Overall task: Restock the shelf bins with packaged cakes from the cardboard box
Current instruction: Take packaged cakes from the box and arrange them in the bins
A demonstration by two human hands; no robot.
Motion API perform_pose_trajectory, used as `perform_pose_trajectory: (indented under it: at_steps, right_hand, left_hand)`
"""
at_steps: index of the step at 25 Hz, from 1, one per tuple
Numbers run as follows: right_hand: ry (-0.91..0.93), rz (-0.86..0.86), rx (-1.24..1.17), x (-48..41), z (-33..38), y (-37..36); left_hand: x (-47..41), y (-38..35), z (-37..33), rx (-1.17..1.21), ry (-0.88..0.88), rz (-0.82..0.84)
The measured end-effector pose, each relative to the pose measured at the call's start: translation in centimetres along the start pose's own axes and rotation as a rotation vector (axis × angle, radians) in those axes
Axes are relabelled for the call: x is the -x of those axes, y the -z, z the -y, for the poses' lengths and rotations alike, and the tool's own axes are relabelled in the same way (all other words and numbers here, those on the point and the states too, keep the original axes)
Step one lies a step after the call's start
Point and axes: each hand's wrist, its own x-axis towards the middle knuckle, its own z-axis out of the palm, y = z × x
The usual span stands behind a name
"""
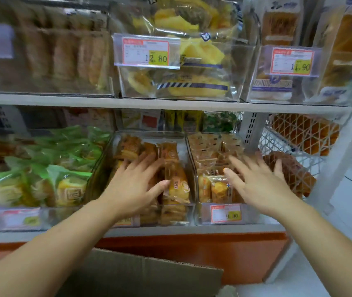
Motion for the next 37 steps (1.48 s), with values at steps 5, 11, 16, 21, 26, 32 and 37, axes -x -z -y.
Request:
perform_pose_trajectory:
  at_steps: [5,11,16,21,26,32,37]
  right_hand:
    - [0.414,-0.144,-0.254,0.3,11.5,-1.3]
    - [0.242,0.169,-0.051,-5.2,17.6,-5.8]
    - [0.234,0.283,-0.099,-6.3,17.8,-5.6]
    - [0.208,0.133,-0.171,-11.5,17.3,-4.9]
    - [0.174,0.240,-0.138,-13.3,16.7,-7.5]
    - [0.168,0.089,-0.385,-12.8,16.1,-5.4]
    - [0.238,-0.070,-0.404,-5.7,16.4,-3.6]
  left_hand:
    - [5.3,0.2,6.1,-0.277,-0.006,-0.116]
    - [2.5,-1.2,5.0,-0.276,-0.036,0.059]
    - [1.4,-1.8,5.4,-0.104,0.047,0.143]
    - [-4.3,-2.5,6.6,0.033,0.111,0.088]
    - [-6.5,-5.3,7.5,0.074,0.268,0.252]
    - [-4.0,-0.4,5.4,0.158,0.208,0.110]
    - [3.7,1.9,8.6,-0.117,0.026,-0.369]
